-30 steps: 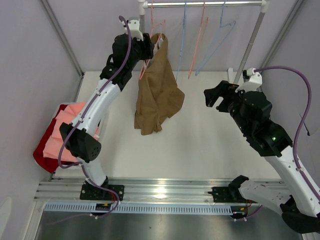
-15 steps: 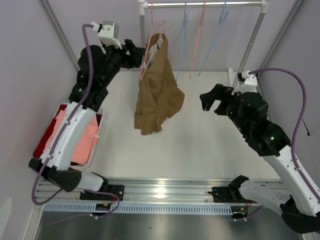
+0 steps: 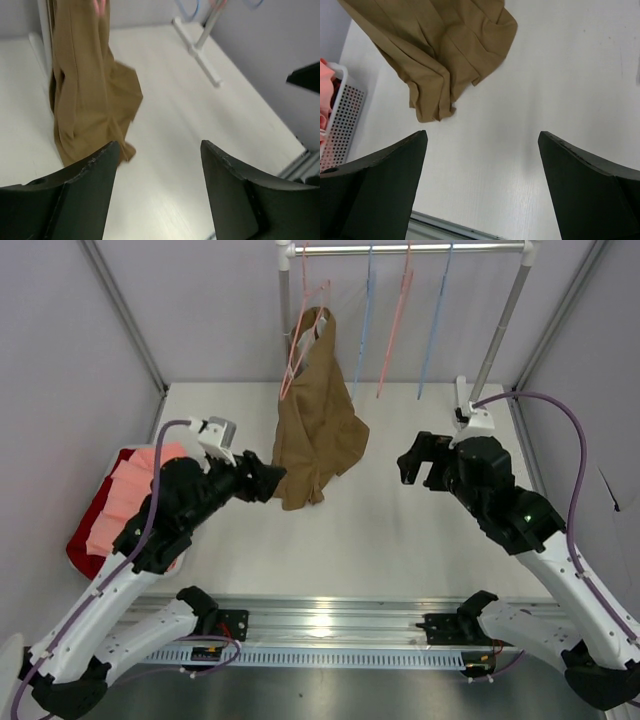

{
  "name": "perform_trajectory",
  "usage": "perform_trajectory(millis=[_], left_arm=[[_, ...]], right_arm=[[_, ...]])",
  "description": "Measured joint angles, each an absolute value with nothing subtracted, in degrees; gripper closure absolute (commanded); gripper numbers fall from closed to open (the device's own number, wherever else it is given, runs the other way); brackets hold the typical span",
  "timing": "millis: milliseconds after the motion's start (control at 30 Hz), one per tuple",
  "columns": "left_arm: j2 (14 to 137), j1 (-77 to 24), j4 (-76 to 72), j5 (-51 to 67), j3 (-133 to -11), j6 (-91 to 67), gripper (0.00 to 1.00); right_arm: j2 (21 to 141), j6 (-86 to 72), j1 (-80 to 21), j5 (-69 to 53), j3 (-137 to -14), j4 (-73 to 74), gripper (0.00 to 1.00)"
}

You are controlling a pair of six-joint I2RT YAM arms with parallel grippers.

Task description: Place the skirt on the hanger

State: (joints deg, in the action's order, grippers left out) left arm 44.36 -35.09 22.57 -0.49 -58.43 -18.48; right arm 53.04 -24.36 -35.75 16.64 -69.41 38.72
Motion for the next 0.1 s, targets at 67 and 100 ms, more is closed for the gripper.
perform_trajectory(millis=[67, 100], left_arm=[[42.3, -36.1, 24.1, -0.9, -54.4, -19.7, 0.29], [41.7, -36.4, 24.7, -0.9, -53.0, -20.2, 0.29]], right_arm=[[53.0, -24.4, -35.7, 16.6, -68.2, 38.9, 0.01], [53.0, -24.4, -35.7, 16.6, -67.6, 38.9, 0.01]])
